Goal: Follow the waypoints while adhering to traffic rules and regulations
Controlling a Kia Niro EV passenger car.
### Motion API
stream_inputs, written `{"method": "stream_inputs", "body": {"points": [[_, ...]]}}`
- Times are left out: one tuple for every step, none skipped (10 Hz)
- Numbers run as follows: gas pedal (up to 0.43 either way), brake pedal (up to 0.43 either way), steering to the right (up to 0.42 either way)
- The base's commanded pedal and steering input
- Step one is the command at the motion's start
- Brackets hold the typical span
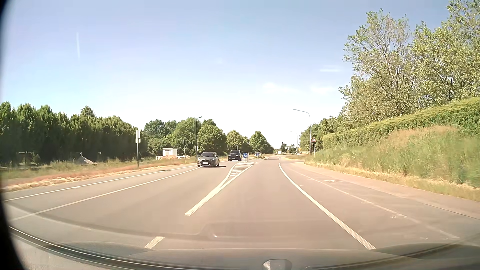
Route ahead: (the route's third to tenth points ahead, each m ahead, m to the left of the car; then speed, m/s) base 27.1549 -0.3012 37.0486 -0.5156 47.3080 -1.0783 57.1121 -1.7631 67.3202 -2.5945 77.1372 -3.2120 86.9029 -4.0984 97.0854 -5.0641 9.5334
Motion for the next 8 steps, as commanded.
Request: {"method": "stream_inputs", "body": {"points": [[0.059,0.030,0.013],[0.059,0.030,0.013],[0.059,0.030,0.013],[0.059,0.030,0.013],[0.059,0.030,0.013],[0.059,0.030,0.012],[0.059,0.030,0.012],[0.059,0.030,0.012]]}}
